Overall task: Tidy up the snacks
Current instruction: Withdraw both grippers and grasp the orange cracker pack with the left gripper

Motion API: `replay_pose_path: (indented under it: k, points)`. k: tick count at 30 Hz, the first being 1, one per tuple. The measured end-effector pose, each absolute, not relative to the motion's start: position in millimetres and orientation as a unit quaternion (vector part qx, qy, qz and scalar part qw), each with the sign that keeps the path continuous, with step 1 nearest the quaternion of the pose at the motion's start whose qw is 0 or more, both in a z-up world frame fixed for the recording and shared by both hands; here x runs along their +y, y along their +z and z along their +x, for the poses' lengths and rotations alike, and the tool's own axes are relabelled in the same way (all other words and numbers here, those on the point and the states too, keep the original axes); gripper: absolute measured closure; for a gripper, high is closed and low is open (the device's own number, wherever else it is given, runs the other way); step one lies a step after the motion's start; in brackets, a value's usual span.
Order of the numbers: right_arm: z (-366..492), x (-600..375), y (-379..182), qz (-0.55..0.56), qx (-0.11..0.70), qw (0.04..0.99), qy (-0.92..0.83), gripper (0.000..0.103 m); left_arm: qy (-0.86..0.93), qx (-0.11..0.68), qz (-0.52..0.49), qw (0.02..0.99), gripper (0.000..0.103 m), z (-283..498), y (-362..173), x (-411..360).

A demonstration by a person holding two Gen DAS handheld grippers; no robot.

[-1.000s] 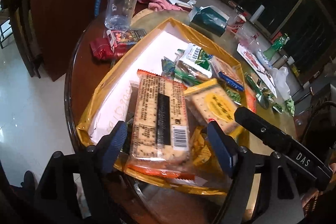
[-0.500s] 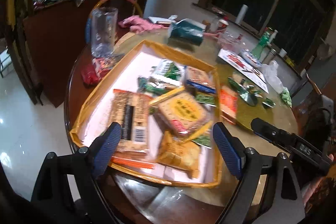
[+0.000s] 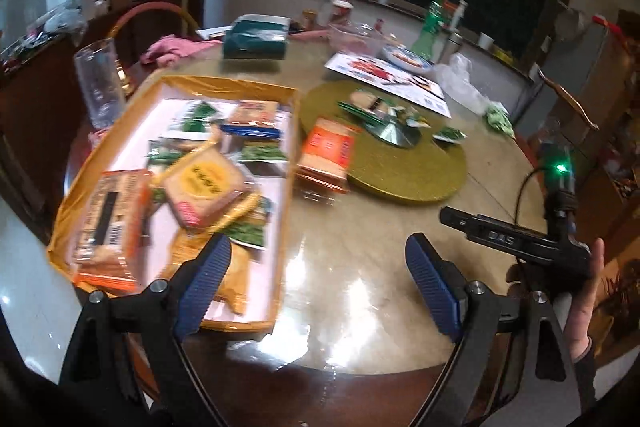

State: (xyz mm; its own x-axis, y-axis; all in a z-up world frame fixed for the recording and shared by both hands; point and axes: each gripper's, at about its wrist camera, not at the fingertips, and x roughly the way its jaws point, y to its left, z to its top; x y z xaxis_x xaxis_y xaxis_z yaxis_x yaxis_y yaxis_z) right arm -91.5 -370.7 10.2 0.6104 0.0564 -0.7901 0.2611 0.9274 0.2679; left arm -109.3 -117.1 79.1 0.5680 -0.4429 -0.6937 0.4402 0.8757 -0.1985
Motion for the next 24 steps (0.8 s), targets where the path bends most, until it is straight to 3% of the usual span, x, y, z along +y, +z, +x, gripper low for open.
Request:
replay_pose_path:
  k: [24]
  points:
    - [-108.8,-393.5,-10.3,0.115,0.462,0.871,-0.121,0.019,-0.262,0.425,0.046,0.865,0.014,-121.9,60.4,-175.1]
